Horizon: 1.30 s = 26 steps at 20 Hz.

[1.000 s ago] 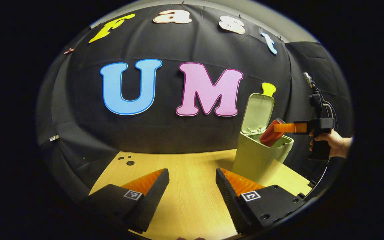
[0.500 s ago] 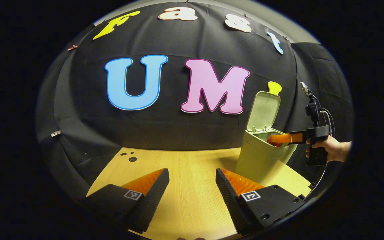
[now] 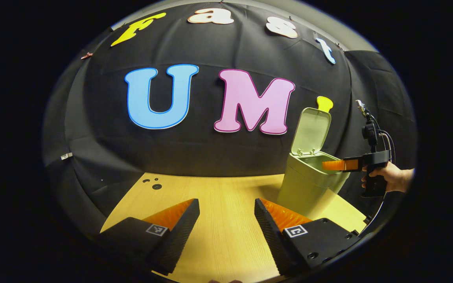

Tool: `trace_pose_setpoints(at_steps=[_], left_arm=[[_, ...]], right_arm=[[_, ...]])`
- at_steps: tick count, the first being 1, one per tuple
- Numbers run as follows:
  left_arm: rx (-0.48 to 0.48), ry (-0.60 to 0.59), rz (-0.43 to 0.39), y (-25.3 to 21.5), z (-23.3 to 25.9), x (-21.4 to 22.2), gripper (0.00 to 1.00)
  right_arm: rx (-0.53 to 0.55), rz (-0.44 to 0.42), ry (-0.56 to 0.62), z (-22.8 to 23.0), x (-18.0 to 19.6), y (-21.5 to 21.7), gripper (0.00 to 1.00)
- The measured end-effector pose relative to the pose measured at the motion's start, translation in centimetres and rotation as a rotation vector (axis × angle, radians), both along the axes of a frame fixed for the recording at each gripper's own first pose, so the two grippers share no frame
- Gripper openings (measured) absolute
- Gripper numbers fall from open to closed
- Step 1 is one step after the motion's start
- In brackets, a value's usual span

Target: Press the lid of the desktop garbage bin to open it, pick up the crumpled paper on the desktop and throw it into the bin, then pick up the pop can on the desktop and drop it into the bin, and finally close the garbage bin lid.

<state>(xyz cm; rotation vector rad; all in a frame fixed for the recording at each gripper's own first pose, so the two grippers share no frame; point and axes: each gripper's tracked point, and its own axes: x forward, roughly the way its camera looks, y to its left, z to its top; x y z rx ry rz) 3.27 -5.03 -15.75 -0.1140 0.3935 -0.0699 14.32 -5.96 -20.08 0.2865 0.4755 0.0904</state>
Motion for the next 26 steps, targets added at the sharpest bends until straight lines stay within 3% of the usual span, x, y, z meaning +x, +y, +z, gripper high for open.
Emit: trace_pose_setpoints(at_steps=[9, 17, 26], left_arm=[[0.002, 0.001, -0.023, -0.9, 0.2, -1.5, 0.92], [-0.002, -0.005, -0.050, -1.9, 0.6, -1.9, 0.92], [-0.006, -0.002, -0.052, -2.5, 0.8, -2.7, 0.92]], right_arm=[[-0.019, -0.014, -0.058, 3.8, -1.7, -0.9, 0.98], [-0.064, -0.085, -0.221, 10.6, -0.2, -3.9, 0.99], [-0.093, -0.161, -0.405, 18.8, 4.8, -7.0, 0.98]])
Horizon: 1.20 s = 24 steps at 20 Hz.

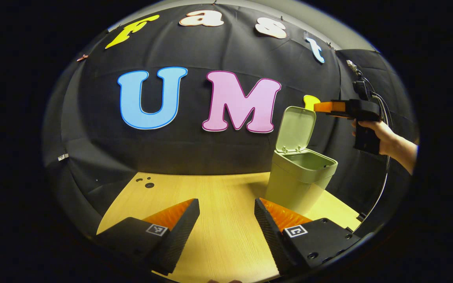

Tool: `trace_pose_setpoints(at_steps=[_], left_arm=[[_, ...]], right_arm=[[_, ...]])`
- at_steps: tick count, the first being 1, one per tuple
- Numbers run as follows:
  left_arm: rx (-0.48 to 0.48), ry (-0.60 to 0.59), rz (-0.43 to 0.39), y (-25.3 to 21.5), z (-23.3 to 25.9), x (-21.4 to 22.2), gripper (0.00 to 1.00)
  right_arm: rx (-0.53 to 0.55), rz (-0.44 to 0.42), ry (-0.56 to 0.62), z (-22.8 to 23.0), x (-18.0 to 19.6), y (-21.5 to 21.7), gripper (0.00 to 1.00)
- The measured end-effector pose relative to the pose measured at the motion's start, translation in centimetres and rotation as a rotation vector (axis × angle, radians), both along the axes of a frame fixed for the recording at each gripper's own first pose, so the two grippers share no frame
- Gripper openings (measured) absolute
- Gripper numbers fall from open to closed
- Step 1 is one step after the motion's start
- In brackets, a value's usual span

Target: Press the lid of the desktop garbage bin to open it, pick up the crumpled paper on the desktop and throw it into the bin, then pick up the pop can on the desktop and drop it into the bin, and finally close the garbage bin lid.

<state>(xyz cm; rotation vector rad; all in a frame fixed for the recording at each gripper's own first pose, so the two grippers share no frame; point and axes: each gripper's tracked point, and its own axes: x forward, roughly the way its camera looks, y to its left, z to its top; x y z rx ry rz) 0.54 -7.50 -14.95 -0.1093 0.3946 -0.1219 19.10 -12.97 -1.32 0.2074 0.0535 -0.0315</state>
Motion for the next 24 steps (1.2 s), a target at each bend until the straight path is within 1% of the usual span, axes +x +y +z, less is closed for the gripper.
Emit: trace_pose_setpoints(at_steps=[8, 11, 15, 17, 18, 19, 20, 24], left_arm=[[-0.004, 0.011, 0.038, 0.8, -0.3, -1.2, 0.92], [-0.004, 0.013, 0.059, 1.3, -0.3, -1.5, 0.92], [0.001, 0.009, 0.077, 1.7, -0.3, -1.5, 0.92], [0.000, 0.009, 0.082, 1.8, -0.5, -1.4, 0.92], [-0.002, 0.011, 0.082, 1.8, -0.5, -1.4, 0.92], [-0.006, 0.015, 0.079, 1.8, -0.8, -1.5, 0.92], [-0.008, 0.019, 0.078, 1.7, -0.9, -1.6, 0.92], [-0.022, 0.024, 0.063, 0.9, -1.1, -1.6, 0.92]], right_arm=[[-0.053, -0.009, -0.055, 2.1, 5.7, -0.3, 0.98], [-0.087, -0.022, -0.035, 1.5, 7.7, -0.5, 0.98], [-0.077, -0.016, 0.015, -0.2, 9.1, 0.0, 0.95], [-0.076, -0.004, 0.064, -1.7, 9.2, 0.3, 0.98], [-0.059, -0.002, 0.056, -0.5, 9.6, 1.1, 0.98], [-0.054, 0.002, 0.065, -0.6, 9.4, 1.0, 0.98], [-0.044, 0.006, 0.077, -0.8, 9.0, 1.1, 0.96], [-0.013, 0.017, 0.097, -1.3, 6.6, 1.3, 0.96]])
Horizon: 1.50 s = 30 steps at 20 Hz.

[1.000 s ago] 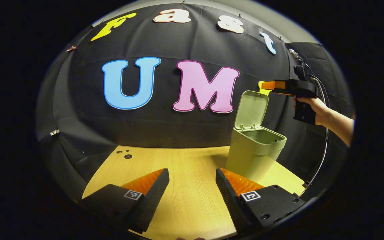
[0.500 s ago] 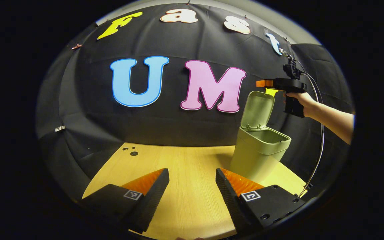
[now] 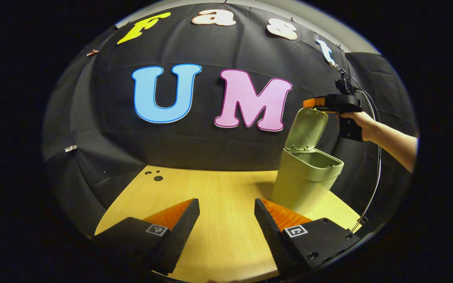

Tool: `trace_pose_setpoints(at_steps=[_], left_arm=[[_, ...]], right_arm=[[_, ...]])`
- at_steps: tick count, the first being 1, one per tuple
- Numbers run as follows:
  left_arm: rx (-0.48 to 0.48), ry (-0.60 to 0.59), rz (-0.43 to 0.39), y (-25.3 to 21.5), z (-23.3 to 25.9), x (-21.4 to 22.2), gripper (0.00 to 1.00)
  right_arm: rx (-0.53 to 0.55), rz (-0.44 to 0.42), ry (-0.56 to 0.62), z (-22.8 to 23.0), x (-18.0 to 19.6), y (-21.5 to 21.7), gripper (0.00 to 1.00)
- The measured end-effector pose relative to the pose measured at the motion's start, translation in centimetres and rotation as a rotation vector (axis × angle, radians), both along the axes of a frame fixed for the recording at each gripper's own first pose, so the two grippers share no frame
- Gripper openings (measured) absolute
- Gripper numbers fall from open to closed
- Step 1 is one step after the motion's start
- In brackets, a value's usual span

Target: Press the lid of the desktop garbage bin to open it, pick up the crumpled paper on the desktop and throw it into the bin, then pick up the pop can on the desktop and drop it into the bin, and finally close the garbage bin lid.

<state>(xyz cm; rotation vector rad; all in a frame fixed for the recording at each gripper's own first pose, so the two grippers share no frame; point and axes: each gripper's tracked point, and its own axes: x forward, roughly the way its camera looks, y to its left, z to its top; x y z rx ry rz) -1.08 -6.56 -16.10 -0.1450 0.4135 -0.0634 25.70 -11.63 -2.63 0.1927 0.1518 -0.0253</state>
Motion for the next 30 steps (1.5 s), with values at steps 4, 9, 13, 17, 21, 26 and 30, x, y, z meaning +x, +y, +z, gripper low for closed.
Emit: trace_pose_setpoints(at_steps=[4, 9, 13, 17, 21, 26, 30], left_arm=[[0.004, 0.000, -0.032, -0.8, -0.1, 0.4, 0.92], [-0.003, 0.000, -0.052, -1.3, -0.2, 0.8, 0.92], [-0.010, 0.003, -0.064, -1.6, -0.4, 0.5, 0.92], [-0.006, 0.004, -0.069, -1.6, -0.5, 0.5, 0.92], [-0.006, 0.005, -0.068, -1.5, -0.4, 0.5, 0.92], [-0.005, 0.008, -0.071, -1.5, -0.4, 0.5, 0.92], [-0.002, 0.005, -0.081, -1.7, -0.3, 0.6, 0.92]], right_arm=[[-0.024, 0.011, 0.021, -0.9, -2.7, 0.4, 0.96], [-0.035, 0.035, 0.076, -2.8, -5.6, 1.1, 0.96], [-0.037, 0.054, 0.179, -6.7, -7.6, 1.7, 0.98], [-0.023, 0.070, 0.239, -10.0, -9.1, 2.5, 0.98], [0.011, 0.057, 0.278, -12.7, -10.2, 3.0, 0.98], [0.008, 0.062, 0.307, -14.6, -11.2, 3.6, 0.98], [-0.003, 0.058, 0.313, -15.2, -11.6, 3.7, 0.99]])
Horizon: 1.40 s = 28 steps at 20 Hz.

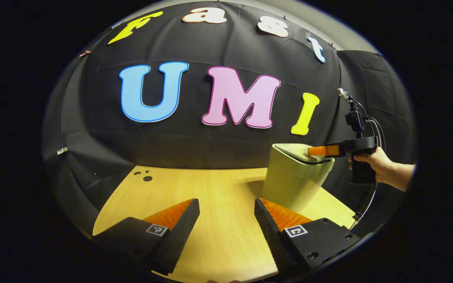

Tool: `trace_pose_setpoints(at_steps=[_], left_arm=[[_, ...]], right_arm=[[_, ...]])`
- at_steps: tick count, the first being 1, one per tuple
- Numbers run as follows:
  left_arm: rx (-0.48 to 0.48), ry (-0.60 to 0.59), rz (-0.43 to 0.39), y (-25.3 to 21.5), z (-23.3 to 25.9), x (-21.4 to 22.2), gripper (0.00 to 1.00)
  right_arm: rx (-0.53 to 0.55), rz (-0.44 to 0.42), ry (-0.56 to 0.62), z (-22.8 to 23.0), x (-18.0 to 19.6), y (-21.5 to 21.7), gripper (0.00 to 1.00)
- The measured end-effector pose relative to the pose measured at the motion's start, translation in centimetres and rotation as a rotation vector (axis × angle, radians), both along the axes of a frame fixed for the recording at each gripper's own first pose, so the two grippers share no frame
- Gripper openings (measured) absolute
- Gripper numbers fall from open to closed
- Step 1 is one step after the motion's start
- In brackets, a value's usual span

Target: Press the lid of the desktop garbage bin to open it, pick up the crumpled paper on the desktop and throw it into the bin, then pick up the pop can on the desktop and drop it into the bin, and finally close the garbage bin lid.

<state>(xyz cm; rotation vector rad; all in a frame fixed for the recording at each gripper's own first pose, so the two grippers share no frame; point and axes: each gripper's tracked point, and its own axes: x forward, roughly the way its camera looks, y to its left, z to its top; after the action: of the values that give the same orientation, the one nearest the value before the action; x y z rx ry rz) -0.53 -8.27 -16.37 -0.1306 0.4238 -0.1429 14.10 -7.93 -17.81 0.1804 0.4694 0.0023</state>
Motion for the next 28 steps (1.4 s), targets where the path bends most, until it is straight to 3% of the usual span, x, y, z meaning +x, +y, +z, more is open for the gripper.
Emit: trace_pose_setpoints(at_steps=[12, 15, 22, 28], left_arm=[[-0.004, 0.004, -0.015, -0.8, 0.0, 0.6, 0.92], [-0.004, -0.002, -0.021, -0.7, 0.0, 0.3, 0.92], [-0.005, -0.010, -0.028, -0.7, 0.2, 0.4, 0.92], [-0.012, -0.023, -0.041, -1.1, 0.5, 0.7, 0.92]], right_arm=[[0.040, -0.022, -0.059, -1.3, -1.1, 0.4, 1.00], [0.050, 0.001, -0.088, -0.3, -0.9, 0.2, 1.00], [0.115, -0.039, -0.153, 2.6, -1.6, 0.0, 0.99], [0.102, 0.027, -0.189, 5.1, -4.0, 2.9, 1.00]])
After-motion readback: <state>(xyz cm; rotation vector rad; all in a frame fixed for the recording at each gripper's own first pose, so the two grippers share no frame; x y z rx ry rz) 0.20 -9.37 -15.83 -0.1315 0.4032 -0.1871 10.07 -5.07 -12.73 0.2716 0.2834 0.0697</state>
